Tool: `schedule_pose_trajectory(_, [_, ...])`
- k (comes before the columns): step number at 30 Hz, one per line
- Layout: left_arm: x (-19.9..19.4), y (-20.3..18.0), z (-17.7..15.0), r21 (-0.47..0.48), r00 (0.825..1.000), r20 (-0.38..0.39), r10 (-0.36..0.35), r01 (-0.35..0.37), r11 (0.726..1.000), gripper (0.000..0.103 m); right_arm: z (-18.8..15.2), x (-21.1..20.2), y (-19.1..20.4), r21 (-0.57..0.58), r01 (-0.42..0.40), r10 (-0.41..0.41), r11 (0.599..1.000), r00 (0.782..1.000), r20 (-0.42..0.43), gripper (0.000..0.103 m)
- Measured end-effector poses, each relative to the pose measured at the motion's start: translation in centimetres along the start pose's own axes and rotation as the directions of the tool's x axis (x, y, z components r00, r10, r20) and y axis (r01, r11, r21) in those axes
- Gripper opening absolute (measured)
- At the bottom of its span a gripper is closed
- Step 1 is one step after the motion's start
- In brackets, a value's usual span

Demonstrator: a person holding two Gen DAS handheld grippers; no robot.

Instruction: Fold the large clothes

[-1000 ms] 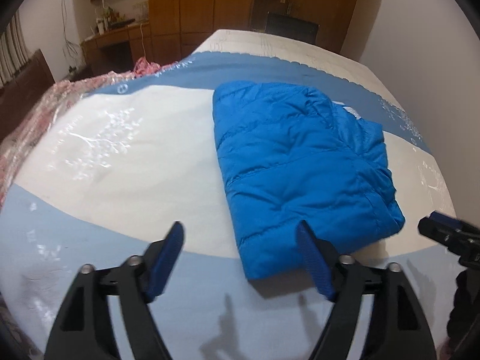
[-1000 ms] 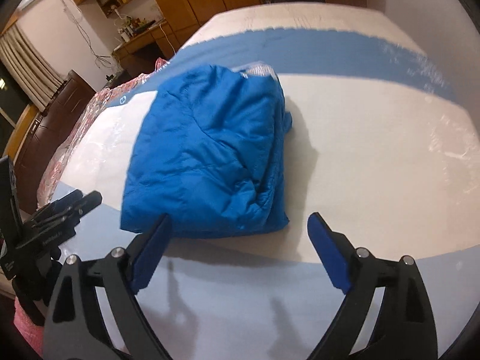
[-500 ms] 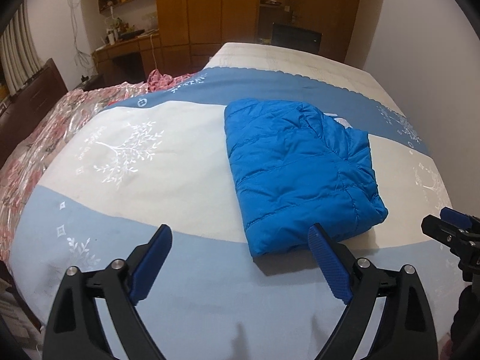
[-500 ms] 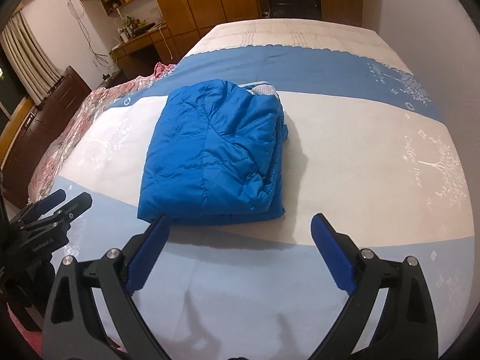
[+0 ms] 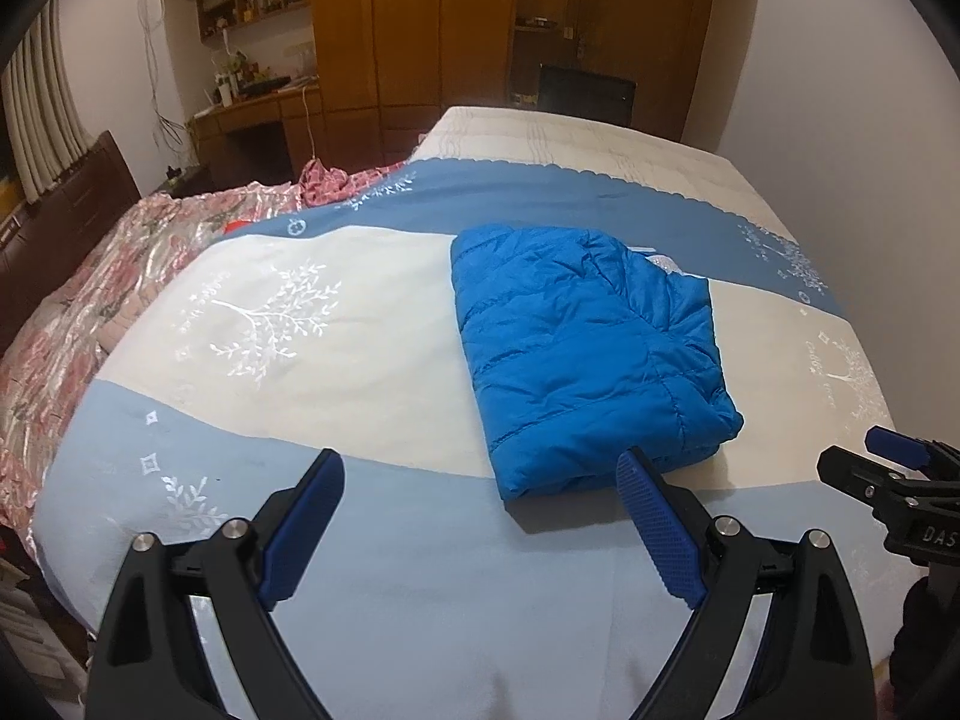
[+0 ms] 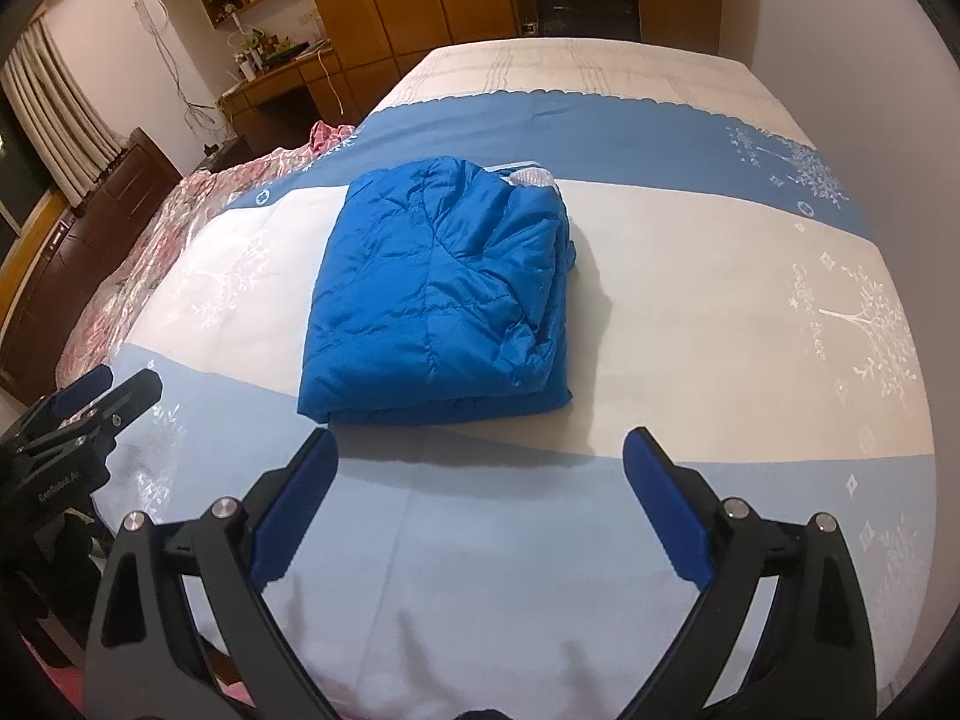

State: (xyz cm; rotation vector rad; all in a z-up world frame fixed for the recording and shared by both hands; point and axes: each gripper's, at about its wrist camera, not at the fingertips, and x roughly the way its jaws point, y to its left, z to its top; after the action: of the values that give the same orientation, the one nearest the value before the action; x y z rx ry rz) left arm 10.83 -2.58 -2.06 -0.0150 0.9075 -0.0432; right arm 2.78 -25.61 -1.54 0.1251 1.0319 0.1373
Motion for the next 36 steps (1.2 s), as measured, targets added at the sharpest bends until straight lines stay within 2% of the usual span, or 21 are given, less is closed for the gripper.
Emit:
schedule_pose_trajectory(8, [-0.89, -0.25, -0.38, 0.009, 1.000, 0.002, 0.002, -0.002, 1.000, 0.092, -0.63, 0.21, 0.44, -0.003, -0.002, 0.002, 1.000, 0.999, -0.038, 0.095])
schedule_pose_trajectory(36, [-0.73, 0.07, -0.81, 0.022, 1.000, -0.017, -0.003, 0.003, 1.000, 0.093, -1.06, 0.73, 0.47, 0.002, 0.001, -0.001, 1.000, 0.999, -0.054, 0.095])
